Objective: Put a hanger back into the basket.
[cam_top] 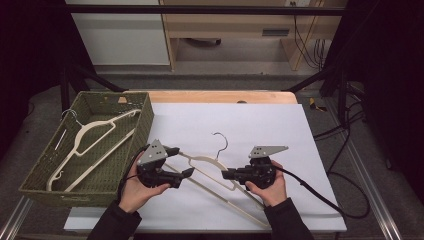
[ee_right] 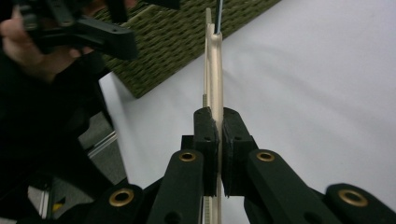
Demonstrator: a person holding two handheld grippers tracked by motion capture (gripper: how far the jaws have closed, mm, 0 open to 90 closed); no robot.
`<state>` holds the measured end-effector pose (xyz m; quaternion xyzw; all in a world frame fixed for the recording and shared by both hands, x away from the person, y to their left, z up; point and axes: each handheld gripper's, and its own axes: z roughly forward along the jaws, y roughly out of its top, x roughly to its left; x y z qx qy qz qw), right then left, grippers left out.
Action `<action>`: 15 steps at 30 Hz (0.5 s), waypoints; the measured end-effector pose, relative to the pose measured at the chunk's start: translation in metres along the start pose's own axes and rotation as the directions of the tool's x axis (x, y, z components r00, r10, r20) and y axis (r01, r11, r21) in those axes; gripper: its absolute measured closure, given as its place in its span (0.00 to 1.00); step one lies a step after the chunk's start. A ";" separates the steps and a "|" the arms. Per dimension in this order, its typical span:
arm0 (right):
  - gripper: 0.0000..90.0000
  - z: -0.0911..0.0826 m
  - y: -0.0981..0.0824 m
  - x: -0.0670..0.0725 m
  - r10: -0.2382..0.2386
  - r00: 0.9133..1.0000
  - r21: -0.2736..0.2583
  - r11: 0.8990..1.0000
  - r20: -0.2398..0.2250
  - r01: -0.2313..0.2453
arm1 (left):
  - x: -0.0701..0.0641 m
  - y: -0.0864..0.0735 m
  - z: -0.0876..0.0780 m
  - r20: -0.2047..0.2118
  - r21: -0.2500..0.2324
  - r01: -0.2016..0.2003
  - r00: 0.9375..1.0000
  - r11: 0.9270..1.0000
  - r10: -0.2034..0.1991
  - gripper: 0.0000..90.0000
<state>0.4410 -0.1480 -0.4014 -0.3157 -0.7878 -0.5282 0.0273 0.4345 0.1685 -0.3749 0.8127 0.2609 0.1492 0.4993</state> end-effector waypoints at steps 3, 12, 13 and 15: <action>0.97 -0.005 -0.002 0.006 -0.044 0.998 0.019 0.999 -0.036 0.044 | -0.002 -0.005 0.001 0.032 0.017 -0.005 0.999 1.000 0.005 0.22; 0.97 0.003 -0.008 0.015 -0.105 0.987 0.082 0.990 -0.120 0.115 | -0.013 -0.015 0.022 0.134 0.123 -0.065 0.990 0.990 0.049 0.43; 0.97 0.004 -0.009 0.015 -0.107 0.986 0.087 0.989 -0.130 0.119 | -0.013 -0.016 0.022 0.141 0.127 -0.073 0.989 0.989 0.055 0.47; 0.97 0.007 -0.009 0.016 -0.106 0.986 0.102 0.987 -0.131 0.120 | -0.014 -0.016 0.023 0.151 0.130 -0.082 0.987 0.988 0.062 0.58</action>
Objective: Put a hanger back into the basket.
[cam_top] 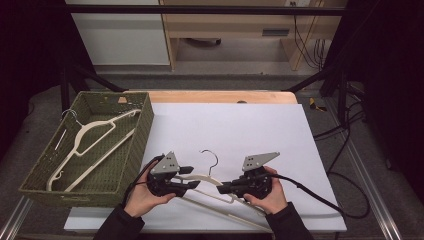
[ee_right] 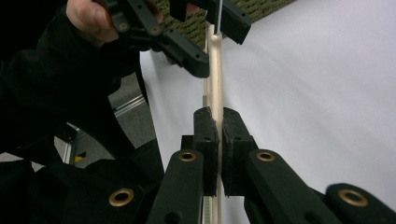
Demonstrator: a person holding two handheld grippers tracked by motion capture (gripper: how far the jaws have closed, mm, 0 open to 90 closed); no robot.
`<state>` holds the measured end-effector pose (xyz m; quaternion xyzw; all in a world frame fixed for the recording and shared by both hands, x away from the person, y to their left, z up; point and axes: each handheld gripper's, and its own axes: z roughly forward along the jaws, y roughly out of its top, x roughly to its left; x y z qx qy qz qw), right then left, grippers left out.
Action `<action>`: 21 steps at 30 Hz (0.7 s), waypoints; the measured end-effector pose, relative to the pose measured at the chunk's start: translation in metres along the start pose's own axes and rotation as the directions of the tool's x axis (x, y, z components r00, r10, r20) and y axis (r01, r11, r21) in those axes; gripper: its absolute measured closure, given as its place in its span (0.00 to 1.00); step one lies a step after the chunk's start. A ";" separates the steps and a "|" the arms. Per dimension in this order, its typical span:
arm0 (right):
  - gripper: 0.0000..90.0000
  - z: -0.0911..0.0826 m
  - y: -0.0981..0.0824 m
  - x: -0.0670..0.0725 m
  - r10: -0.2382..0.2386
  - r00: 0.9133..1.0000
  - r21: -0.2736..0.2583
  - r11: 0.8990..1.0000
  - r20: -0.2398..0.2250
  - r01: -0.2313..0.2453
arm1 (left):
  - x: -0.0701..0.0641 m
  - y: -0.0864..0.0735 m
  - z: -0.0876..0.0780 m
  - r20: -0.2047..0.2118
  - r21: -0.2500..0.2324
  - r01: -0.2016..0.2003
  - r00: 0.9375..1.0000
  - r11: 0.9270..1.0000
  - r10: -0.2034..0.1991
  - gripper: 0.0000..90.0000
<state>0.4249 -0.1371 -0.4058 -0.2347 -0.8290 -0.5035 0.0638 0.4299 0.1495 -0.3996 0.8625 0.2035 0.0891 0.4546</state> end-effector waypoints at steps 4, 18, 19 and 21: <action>0.97 0.002 -0.001 -0.001 -0.005 1.000 0.007 1.000 -0.002 0.005 | -0.003 -0.001 0.002 -0.006 0.026 -0.034 0.999 0.999 0.034 0.73; 0.80 -0.007 0.002 0.000 -0.036 0.986 -0.037 0.998 0.162 0.043 | -0.014 0.004 -0.003 0.027 0.033 -0.058 0.998 0.998 0.057 0.89; 0.77 -0.007 0.002 0.000 -0.038 0.984 -0.043 0.998 0.176 0.046 | -0.015 0.004 -0.003 0.039 0.035 -0.051 0.998 0.998 0.049 0.90; 0.71 -0.008 0.002 0.000 -0.037 0.978 -0.051 0.998 0.205 0.049 | -0.017 0.005 -0.003 0.056 0.036 -0.038 0.998 0.999 0.036 0.93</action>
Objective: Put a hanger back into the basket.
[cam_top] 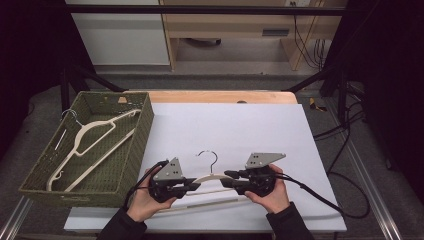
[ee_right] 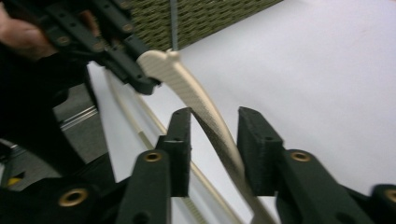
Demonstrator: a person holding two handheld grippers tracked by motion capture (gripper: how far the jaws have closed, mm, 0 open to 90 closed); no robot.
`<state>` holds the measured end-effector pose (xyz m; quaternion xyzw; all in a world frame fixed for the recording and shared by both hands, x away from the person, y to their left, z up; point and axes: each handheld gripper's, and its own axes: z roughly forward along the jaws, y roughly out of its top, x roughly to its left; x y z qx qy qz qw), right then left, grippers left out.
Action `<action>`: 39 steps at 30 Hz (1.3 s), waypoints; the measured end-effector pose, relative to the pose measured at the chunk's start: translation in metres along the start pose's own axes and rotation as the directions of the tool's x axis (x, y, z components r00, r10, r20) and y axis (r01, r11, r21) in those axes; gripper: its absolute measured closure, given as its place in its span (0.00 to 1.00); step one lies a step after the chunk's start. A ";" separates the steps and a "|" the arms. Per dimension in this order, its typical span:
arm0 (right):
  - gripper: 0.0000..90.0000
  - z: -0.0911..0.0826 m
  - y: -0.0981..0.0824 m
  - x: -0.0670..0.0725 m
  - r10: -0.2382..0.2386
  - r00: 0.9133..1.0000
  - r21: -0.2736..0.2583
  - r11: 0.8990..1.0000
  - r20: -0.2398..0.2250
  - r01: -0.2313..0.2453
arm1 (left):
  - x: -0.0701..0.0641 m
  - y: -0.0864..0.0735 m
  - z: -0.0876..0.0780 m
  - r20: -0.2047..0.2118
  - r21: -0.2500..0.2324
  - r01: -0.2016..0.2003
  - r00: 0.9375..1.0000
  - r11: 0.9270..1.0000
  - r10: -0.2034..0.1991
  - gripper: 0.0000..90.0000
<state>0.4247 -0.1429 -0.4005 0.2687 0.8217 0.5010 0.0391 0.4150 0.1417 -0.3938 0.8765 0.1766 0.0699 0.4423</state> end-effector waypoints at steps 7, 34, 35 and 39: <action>0.51 -0.007 0.002 -0.001 -0.014 0.997 -0.033 0.999 0.076 0.017 | -0.004 -0.001 0.002 0.009 -0.003 0.023 1.000 1.000 -0.023 0.97; 0.15 -0.070 -0.019 -0.029 0.144 0.932 -0.173 0.981 0.334 -0.090 | -0.002 0.016 -0.066 -0.137 -0.201 0.086 0.984 0.976 -0.115 0.96; 0.15 -0.072 -0.019 -0.030 0.143 0.932 -0.176 0.980 0.333 -0.088 | -0.001 0.017 -0.071 -0.139 -0.210 0.085 0.983 0.974 -0.116 0.96; 0.14 -0.077 -0.022 -0.032 0.152 0.926 -0.182 0.979 0.345 -0.093 | 0.004 0.025 -0.092 -0.161 -0.236 0.078 0.980 0.969 -0.118 0.96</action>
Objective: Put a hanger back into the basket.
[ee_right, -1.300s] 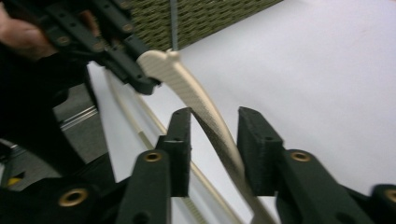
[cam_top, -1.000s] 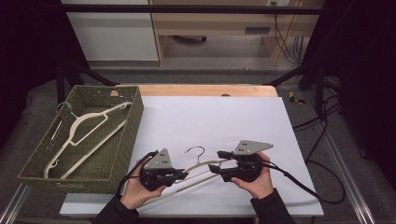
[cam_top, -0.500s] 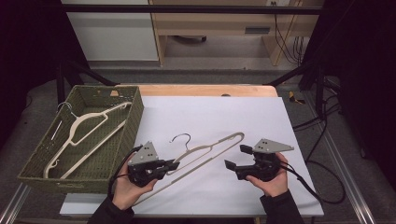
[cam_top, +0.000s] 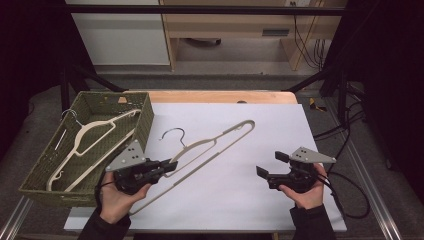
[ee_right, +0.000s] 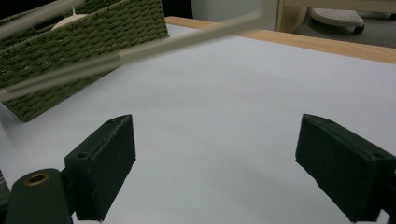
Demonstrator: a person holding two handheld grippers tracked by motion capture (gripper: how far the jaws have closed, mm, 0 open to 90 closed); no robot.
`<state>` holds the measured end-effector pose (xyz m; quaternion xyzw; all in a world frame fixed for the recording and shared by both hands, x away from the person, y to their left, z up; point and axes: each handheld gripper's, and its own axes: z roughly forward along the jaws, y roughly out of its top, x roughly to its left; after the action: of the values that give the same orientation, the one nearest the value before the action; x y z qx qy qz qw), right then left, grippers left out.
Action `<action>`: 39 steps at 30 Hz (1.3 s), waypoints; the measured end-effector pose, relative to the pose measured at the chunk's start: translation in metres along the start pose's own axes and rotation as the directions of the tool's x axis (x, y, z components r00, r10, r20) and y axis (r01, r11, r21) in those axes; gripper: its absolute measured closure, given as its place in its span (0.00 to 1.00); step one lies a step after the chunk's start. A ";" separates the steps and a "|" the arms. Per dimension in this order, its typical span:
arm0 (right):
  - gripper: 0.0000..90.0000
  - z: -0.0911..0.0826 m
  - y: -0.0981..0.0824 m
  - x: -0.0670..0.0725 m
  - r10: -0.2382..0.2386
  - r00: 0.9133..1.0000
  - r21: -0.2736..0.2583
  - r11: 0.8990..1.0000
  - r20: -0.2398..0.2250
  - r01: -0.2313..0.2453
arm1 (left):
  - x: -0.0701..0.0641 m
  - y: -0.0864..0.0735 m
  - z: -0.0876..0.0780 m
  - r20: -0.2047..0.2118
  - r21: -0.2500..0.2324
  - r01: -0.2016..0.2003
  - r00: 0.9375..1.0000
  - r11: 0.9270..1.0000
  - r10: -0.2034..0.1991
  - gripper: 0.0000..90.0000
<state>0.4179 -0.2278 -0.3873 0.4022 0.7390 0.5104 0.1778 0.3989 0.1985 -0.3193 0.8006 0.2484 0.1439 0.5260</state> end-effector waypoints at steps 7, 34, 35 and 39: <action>0.12 -0.003 0.001 -0.001 -0.001 1.000 -0.008 1.000 0.015 0.001 | 0.021 0.025 -0.034 -0.040 -0.035 0.004 0.999 0.999 -0.006 0.96; 0.07 -0.005 0.002 -0.002 -0.043 0.998 -0.013 0.999 0.035 0.044 | 0.154 0.006 -0.111 -0.265 -0.001 0.108 0.958 0.994 -0.104 0.96; 0.07 -0.005 0.002 -0.002 -0.043 0.998 -0.014 0.999 0.034 0.044 | 0.158 0.003 -0.112 -0.267 0.000 0.113 0.958 0.994 -0.109 0.96; 0.06 -0.004 0.002 -0.002 -0.039 0.999 -0.016 0.999 0.037 0.039 | 0.171 -0.006 -0.117 -0.289 0.024 0.124 0.951 0.992 -0.112 0.96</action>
<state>0.4172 -0.2312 -0.3843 0.3954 0.7389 0.5057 0.2048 0.4827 0.3844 -0.2830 0.7656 0.3727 0.2217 0.4752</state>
